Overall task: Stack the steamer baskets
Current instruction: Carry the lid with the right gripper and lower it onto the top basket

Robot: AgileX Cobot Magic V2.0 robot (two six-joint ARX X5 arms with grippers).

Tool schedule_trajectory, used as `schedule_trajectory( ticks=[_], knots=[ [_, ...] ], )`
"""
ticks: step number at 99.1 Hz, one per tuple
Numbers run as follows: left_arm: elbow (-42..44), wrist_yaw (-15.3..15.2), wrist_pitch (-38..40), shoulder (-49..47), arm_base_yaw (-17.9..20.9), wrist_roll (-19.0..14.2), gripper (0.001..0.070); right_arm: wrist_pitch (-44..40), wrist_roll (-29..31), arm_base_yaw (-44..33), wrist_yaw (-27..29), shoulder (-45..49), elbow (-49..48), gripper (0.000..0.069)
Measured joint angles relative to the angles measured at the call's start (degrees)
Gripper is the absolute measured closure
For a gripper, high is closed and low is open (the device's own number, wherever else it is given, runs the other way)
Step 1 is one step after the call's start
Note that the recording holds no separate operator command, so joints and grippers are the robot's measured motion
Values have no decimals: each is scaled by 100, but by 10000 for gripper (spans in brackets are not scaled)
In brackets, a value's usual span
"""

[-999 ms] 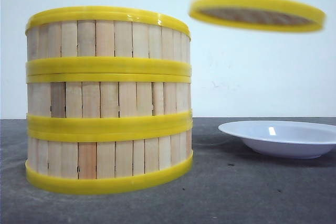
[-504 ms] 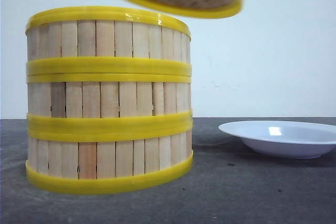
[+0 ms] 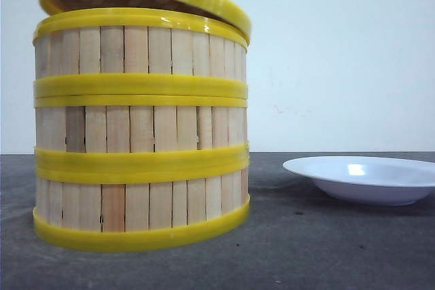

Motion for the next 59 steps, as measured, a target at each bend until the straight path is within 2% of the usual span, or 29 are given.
schedule_trajectory(
  ticks=[59],
  knots=[
    [0,0,7,0,0,0,434,37,-120,46,68,149,17,634]
  ],
)
